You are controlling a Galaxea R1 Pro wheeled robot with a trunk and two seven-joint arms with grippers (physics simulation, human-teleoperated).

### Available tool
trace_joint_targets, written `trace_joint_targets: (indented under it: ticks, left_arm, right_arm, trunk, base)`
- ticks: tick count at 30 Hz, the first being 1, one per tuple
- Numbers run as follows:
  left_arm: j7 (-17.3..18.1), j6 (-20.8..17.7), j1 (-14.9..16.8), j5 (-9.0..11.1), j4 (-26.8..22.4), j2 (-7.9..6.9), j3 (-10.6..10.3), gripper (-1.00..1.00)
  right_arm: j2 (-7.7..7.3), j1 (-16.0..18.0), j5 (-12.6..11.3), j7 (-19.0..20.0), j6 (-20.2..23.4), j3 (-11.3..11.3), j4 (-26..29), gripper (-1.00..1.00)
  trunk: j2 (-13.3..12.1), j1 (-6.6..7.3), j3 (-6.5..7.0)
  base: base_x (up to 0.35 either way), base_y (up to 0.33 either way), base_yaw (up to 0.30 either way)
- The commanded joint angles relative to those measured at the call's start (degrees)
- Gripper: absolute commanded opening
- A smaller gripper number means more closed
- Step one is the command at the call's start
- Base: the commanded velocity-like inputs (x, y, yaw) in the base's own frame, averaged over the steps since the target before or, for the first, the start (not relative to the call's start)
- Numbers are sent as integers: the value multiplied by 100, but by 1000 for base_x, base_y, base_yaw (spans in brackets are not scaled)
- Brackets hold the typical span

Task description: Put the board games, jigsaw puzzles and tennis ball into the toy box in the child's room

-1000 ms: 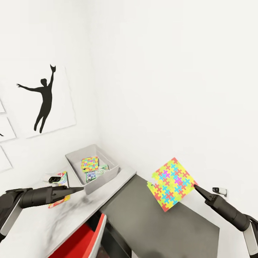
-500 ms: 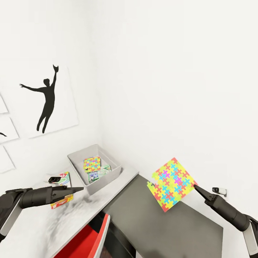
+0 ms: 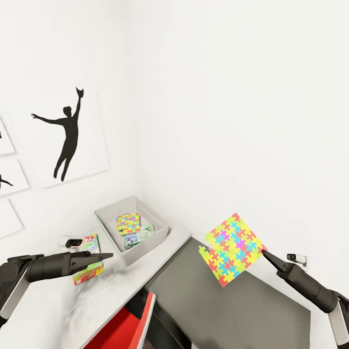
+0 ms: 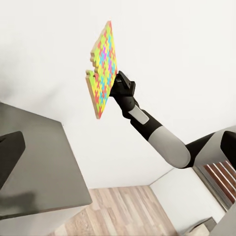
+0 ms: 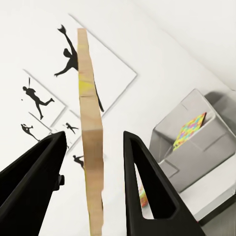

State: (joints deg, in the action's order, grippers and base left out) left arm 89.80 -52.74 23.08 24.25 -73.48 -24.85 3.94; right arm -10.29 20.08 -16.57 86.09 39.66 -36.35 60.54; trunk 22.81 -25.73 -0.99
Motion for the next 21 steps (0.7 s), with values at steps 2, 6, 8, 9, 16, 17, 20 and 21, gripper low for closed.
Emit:
trace_joint_targets:
  ticks: [2,6,8,9,16,17,20,21]
  left_arm:
    - [20,-61,4,1,1,-2,0,100]
    - [20,-61,4,1,1,-2,1,100]
    - [20,-61,4,1,1,-2,1,100]
    - [20,-61,4,1,1,-2,1,100]
    - [20,-61,4,1,1,-2,1,100]
    - [20,-61,4,1,1,-2,1,100]
    - [20,-61,4,1,1,-2,1,100]
    - [20,-61,4,1,1,-2,1,100]
  right_arm:
    - [0,5,-4,13,59,-4,1,-100]
    - [-3,5,-4,13,59,-4,1,-100]
    - [-4,5,-4,13,59,-9,1,-100]
    - [-6,5,-4,13,59,-10,1,-100]
    - [-4,5,-8,16,59,-9,1,-100]
    - [-5,5,-9,17,59,-10,1,-100]
    - [-8,5,-10,20,59,-10,1,-100]
    - [-8,5,-8,21,59,-11,1,-100]
  trunk:
    - [11,-5,-10]
    - [11,-5,-10]
    - [11,-5,-10]
    - [11,-5,-10]
    - [11,-5,-10]
    - [11,-5,-10]
    - [11,-5,-10]
    - [11,-5,-10]
  base:
    - [172,152,0]
    - [130,56,0]
    - [105,24,0]
    - [107,85,0]
    - [48,62,0]
    - [9,11,0]
    - [4,5,0]
    - [1,2,0]
